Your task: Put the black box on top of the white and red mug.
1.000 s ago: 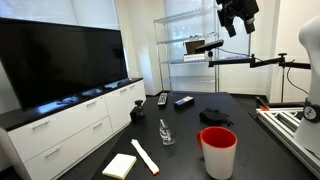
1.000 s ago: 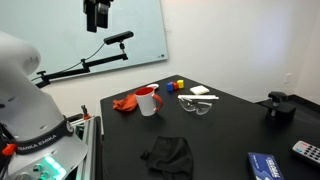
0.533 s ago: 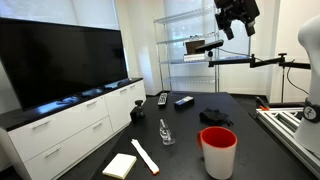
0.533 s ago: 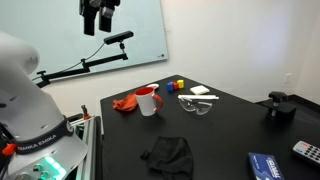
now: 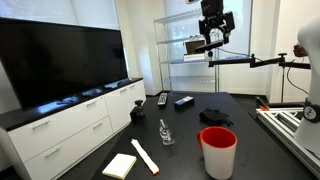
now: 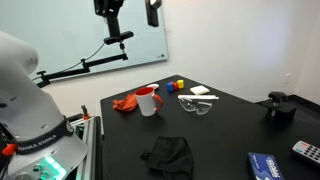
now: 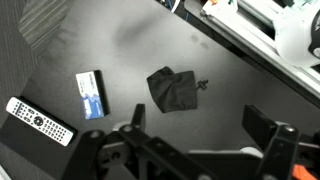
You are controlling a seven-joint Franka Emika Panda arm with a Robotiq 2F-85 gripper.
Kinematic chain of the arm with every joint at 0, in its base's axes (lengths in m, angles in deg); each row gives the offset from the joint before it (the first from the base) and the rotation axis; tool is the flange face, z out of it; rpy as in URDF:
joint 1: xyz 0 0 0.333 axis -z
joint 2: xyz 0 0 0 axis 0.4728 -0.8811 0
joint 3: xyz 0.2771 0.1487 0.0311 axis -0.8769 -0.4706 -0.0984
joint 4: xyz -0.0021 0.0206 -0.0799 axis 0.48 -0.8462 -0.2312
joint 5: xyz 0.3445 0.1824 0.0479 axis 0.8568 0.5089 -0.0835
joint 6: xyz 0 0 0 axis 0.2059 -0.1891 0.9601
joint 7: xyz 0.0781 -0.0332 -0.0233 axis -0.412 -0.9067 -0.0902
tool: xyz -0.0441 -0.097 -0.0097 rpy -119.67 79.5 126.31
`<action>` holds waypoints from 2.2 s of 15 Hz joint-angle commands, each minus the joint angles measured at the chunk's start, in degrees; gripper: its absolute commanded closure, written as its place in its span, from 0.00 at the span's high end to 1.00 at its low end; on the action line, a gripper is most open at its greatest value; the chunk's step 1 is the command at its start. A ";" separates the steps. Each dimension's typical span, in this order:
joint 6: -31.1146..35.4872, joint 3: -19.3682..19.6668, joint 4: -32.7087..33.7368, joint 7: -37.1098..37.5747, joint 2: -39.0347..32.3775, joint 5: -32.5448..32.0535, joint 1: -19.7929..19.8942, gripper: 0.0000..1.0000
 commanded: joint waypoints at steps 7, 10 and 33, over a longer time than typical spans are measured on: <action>16.64 9.63 10.43 -5.95 -26.08 12.07 5.65 1.00; 17.74 9.77 16.01 -7.08 -33.95 15.41 9.82 1.00; 50.18 0.66 8.63 -9.25 -45.91 11.17 17.24 1.00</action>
